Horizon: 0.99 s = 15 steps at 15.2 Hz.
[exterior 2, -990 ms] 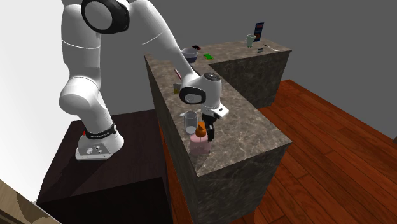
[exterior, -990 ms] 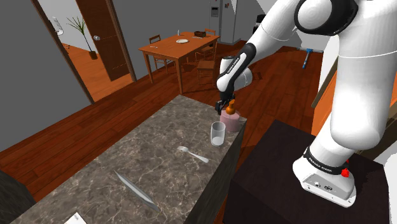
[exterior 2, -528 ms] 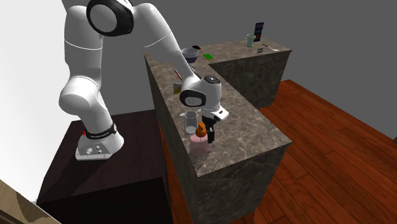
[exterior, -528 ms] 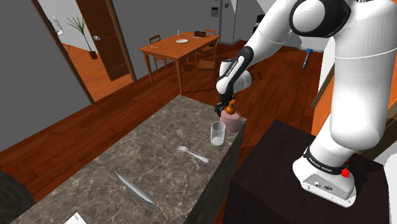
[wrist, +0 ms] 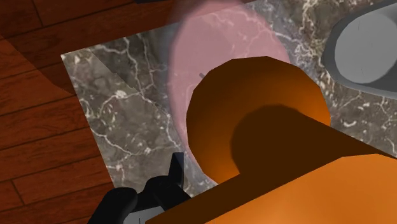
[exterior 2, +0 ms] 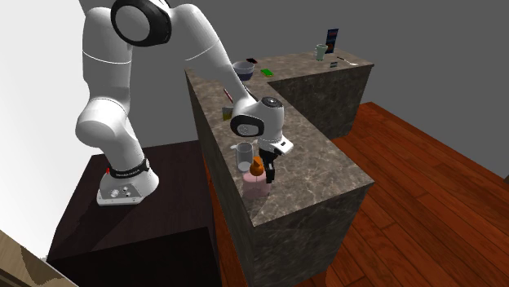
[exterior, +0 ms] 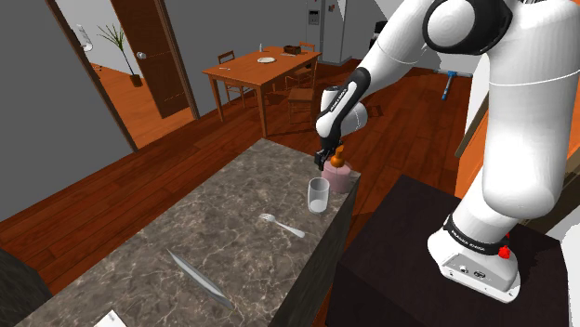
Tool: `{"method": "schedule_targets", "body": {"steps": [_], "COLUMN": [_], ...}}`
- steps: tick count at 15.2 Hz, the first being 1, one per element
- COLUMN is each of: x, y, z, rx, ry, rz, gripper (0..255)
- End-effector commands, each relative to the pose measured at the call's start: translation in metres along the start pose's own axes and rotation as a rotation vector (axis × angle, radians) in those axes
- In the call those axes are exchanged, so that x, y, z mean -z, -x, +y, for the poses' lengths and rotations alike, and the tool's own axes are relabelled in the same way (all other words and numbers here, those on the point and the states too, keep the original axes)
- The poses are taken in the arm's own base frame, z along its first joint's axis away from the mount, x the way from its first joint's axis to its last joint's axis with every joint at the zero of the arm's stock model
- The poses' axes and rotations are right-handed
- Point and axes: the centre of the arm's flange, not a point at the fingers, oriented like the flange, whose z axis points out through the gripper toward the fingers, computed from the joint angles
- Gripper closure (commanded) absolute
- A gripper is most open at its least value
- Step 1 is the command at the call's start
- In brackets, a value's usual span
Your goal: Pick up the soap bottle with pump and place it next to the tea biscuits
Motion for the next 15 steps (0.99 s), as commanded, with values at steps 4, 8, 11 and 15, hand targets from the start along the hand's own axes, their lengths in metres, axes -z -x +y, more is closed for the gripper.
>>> {"method": "schedule_targets", "body": {"steps": [4,8,11,15], "x": [0.0,0.021,0.037,0.058], "y": [0.0,0.0,0.0,0.0], "z": [0.0,0.0,0.0,-0.001], "rx": [0.0,0.0,0.0,0.0], "ry": [0.0,0.0,0.0,0.0], "rz": [0.0,0.0,0.0,0.0], "gripper": [255,255,255,255]}}
